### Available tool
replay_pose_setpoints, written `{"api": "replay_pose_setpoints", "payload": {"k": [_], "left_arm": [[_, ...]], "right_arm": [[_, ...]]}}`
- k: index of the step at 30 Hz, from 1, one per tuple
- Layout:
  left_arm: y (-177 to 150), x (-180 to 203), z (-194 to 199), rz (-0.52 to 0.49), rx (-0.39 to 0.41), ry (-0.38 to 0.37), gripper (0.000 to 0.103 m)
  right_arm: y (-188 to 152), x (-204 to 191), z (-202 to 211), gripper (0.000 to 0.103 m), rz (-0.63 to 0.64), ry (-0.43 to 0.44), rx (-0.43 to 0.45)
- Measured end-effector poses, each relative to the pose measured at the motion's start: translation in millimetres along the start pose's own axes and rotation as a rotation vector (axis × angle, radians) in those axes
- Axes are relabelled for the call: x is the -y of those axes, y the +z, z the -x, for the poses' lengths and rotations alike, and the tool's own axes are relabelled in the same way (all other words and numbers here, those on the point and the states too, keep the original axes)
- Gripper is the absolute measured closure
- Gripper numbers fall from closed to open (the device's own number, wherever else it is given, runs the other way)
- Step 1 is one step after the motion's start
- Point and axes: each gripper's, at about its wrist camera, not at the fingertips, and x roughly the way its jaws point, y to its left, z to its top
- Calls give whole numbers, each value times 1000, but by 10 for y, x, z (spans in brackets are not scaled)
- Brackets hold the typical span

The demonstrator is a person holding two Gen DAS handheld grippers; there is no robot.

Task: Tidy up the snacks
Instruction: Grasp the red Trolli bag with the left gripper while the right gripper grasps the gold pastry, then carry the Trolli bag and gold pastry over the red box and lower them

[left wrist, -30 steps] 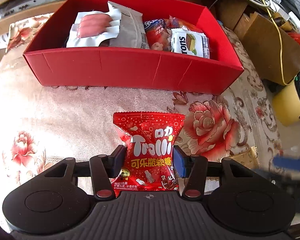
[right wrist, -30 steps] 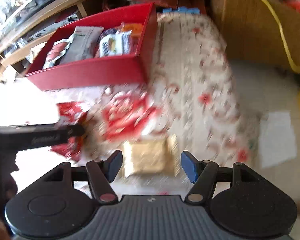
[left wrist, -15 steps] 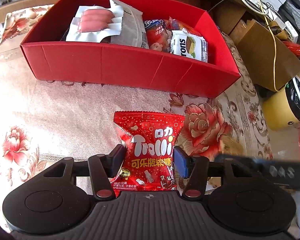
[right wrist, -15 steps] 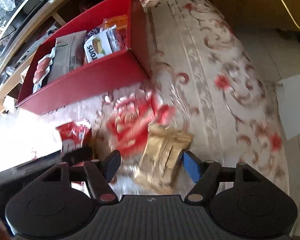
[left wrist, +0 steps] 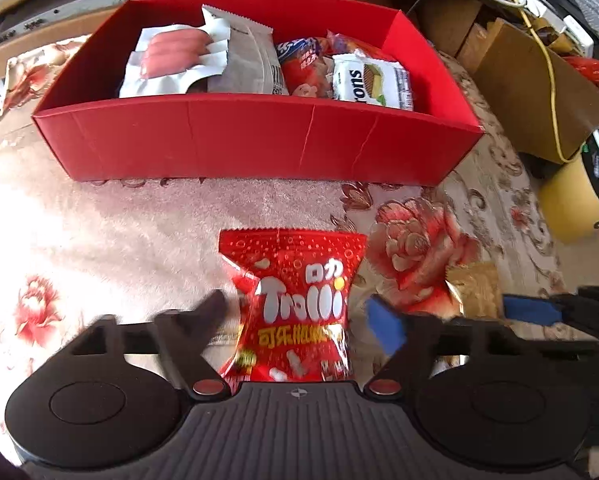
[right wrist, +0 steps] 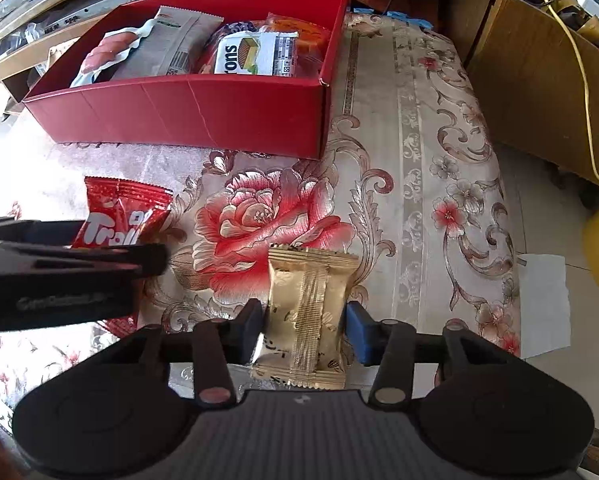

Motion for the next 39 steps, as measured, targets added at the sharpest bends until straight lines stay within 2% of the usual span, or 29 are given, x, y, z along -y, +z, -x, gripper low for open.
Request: {"api": "replay_pose_setpoints", "payload": {"k": [3,6,7,10,19,39], "left_arm": [[-10,75,-22,-44,9,43,21],[-24,91,-6,-81,23,86,33],[-26,77,6,-80,25,82,38],[-30,23,44,-59,17,64,42],[-109,22,241,-52,29,35,47],[-107,79,374,-44,65,-3,48]], "right_arm": [[13,-4,-15,60,3,0,2],[22,-26,-20,60,12,-4,4],[22,-45,-18,61,26,-8,9],[7,-111,19,65,57,-3,19],[-32,-80,233,66,43,20,78],[15,-87,384,66,39,38,140]]}}
